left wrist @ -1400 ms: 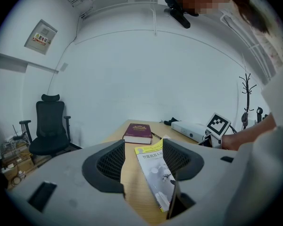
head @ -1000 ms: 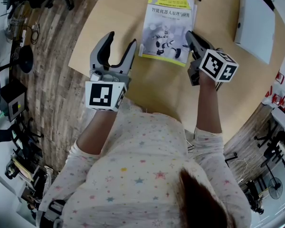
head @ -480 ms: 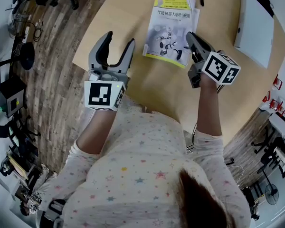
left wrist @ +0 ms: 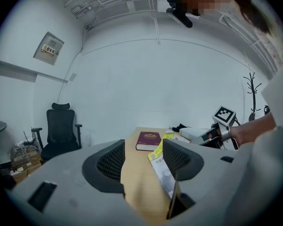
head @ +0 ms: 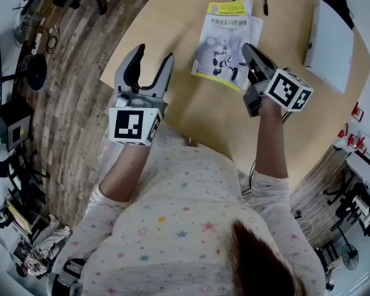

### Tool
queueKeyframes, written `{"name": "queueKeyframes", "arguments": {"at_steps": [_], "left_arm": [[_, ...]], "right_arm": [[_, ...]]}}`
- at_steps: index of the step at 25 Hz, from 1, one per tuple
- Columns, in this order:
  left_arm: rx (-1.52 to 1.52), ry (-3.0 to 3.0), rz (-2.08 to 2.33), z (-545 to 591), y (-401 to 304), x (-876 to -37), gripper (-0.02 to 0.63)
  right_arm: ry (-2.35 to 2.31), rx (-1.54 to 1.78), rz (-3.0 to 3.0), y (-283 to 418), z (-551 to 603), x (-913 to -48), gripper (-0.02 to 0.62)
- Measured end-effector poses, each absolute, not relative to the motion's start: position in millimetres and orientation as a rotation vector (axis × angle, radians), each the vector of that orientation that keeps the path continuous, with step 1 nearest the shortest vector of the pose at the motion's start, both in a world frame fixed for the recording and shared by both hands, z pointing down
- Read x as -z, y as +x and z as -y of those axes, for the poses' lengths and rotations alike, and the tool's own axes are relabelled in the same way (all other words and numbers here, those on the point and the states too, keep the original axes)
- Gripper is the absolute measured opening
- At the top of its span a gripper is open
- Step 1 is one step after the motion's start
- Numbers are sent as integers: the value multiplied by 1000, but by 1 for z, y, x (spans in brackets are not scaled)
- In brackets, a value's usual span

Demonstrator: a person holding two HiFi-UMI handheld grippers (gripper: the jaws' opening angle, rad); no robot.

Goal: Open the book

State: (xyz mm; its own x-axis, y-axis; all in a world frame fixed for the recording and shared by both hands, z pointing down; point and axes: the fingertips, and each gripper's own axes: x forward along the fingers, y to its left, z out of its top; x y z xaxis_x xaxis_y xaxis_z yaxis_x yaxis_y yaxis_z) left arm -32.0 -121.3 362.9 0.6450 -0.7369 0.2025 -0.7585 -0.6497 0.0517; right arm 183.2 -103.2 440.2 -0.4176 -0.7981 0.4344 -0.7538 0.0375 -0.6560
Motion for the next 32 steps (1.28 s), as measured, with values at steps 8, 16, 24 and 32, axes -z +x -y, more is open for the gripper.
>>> {"name": "queueKeyframes", "arguments": {"at_steps": [8,16,24,32], "left_arm": [[-214,2725,1271,125,-47,-355,247],[-193,2708,1311,128,-63,-351,247],[-183,2683,1337,139,-88,-355,247],[-178,2655,1366,145,-103,-358,247]], "right_arm": [[-1619,1353,-2203,170,108,-424,15],[-1552,1353,-2207,152,119,-409,18],[-1469,1383,-2178,126,137,-406,25],[-1375,1376,-2212,97,153,-395,29]]}}
